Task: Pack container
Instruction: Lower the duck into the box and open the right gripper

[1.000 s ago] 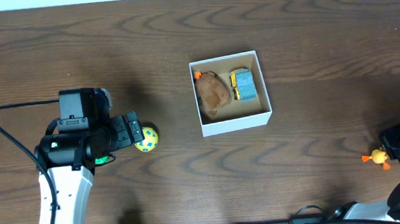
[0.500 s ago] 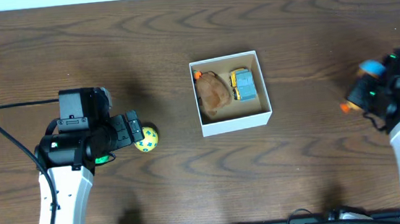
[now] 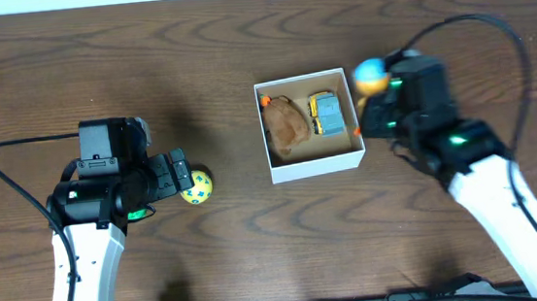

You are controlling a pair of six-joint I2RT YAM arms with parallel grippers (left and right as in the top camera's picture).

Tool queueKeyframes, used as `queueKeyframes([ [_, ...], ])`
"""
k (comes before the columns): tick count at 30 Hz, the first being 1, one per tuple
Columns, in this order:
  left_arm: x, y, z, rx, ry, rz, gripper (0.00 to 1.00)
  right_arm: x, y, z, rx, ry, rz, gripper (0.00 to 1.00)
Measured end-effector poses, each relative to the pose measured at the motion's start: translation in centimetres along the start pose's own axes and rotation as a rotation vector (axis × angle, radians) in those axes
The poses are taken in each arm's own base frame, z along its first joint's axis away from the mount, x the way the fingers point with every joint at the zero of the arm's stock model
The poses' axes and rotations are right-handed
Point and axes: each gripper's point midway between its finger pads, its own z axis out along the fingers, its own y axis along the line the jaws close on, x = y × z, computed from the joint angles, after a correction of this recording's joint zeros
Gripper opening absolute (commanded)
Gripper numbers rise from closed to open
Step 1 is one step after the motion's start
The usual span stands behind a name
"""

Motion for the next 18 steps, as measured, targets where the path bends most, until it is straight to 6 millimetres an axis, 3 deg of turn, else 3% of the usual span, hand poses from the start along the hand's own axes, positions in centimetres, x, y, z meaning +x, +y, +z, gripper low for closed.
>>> queueKeyframes([
  [7, 0.0, 0.0, 0.0, 0.000, -0.001, 0.000, 0.98, 2.7, 1.4, 4.8, 0.034, 0.091, -0.103, 0.01],
  [18, 0.0, 0.0, 0.0, 0.000, 0.000, 0.000, 0.98, 6.9, -0.7, 9.6, 0.113, 0.259, -0.187, 0.03],
])
